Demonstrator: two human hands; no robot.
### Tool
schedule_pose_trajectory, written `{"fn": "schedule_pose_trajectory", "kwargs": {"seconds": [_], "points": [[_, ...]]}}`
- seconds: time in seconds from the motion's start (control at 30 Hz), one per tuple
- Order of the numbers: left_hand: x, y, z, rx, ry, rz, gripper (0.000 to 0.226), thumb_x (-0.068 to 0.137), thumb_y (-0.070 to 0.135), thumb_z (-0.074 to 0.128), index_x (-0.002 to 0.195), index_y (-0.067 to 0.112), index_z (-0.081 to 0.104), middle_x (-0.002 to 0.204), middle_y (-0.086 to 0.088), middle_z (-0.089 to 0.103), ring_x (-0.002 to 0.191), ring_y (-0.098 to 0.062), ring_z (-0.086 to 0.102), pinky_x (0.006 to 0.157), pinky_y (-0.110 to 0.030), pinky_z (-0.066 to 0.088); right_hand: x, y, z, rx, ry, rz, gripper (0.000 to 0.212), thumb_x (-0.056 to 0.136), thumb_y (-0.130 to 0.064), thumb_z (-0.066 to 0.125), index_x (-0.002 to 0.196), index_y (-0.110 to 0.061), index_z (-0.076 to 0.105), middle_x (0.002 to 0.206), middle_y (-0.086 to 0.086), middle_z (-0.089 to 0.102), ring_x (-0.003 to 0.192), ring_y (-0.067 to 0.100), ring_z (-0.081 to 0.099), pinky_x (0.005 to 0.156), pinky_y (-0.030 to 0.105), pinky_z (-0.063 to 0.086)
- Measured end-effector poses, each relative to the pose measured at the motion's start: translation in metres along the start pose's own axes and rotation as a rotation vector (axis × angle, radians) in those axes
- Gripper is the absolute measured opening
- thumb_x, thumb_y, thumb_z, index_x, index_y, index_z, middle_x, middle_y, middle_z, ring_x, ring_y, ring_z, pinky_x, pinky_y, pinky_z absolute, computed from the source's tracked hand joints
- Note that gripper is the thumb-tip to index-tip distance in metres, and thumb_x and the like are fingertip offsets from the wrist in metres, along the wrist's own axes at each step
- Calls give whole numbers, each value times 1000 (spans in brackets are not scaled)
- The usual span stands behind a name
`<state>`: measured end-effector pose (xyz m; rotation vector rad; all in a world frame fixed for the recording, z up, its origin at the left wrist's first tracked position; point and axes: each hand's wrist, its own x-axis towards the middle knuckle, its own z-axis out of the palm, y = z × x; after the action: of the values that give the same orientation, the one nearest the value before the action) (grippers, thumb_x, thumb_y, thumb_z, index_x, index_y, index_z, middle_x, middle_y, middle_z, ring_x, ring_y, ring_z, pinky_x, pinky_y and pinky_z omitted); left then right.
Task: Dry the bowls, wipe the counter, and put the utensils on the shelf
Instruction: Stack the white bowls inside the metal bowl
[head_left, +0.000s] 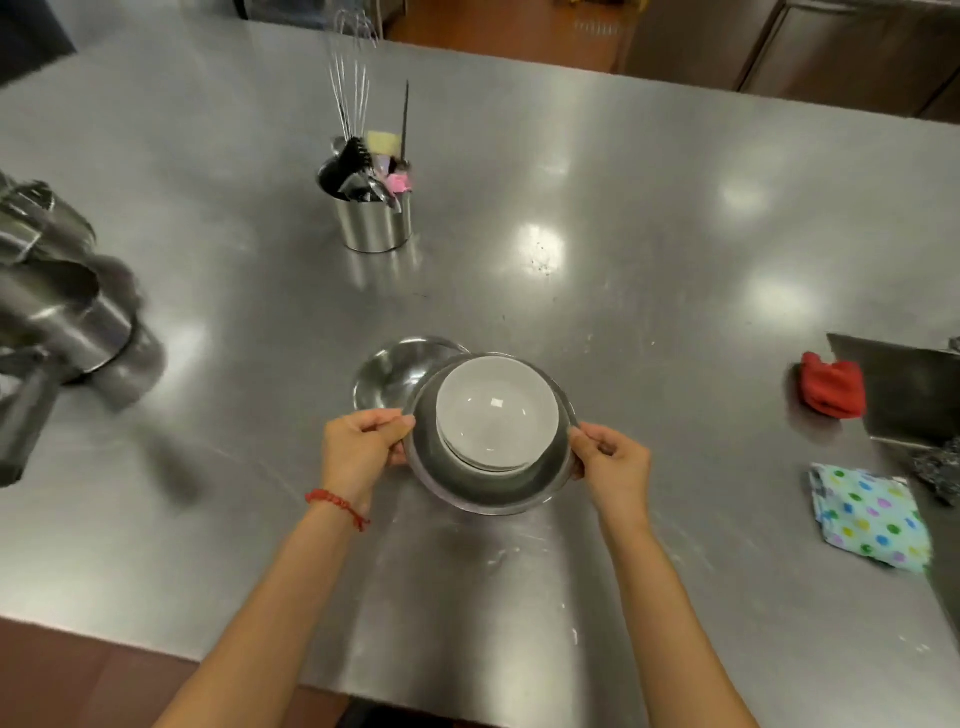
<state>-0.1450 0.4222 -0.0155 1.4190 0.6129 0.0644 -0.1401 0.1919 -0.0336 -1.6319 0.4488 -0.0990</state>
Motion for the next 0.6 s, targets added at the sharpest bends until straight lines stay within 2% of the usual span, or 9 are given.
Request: {"fn": "schedule_pose_trajectory", "kwargs": {"seconds": [0.2,0.3,0.37,0.47,0.53,0.6], "points": [[66,14,-40,96,-24,-4,8,78,-4,65,80,3,63,44,2,60,35,-2,53,40,-15,49,14,1,75,-28,45,40,24,83,-4,62,63,-16,69,47,-6,58,42,3,47,43,17,44],[88,11,-44,166,-54,-29,14,78,-2,66,92,0,63,61,-7,59,39,-8,56,42,-15,51,23,8,93,-82,55,40,16,82,-4,60,67,-1,67,51,2,53,49,12,44,50,25,42],[98,7,-44,186,-50,-44,19,78,-3,66,97,-2,62,63,-6,58,34,-3,54,40,-14,50,30,12,101,-113,73,57,17,81,-4,61,65,-4,67,48,-3,53,49,12,43,53,27,42],[109,0,-44,216,-29,-49,23,77,-4,67,99,-7,63,65,-6,60,32,-1,53,39,-14,50,37,18,108,-188,68,44,17,81,-6,61,68,5,62,55,5,47,55,15,39,59,30,39],[113,-3,-45,266,-16,-43,23,76,-2,69,98,-8,65,71,-10,64,36,-5,56,48,-21,55,38,22,111,-261,45,19,23,82,-8,60,60,0,59,53,4,42,53,13,35,58,26,37],[114,-5,-46,315,7,-24,23,74,0,71,96,-6,67,74,-12,65,47,-17,60,63,-33,58,36,25,114,-322,40,-4,32,83,-9,60,52,-15,55,45,-8,42,47,6,35,52,21,38]]}}
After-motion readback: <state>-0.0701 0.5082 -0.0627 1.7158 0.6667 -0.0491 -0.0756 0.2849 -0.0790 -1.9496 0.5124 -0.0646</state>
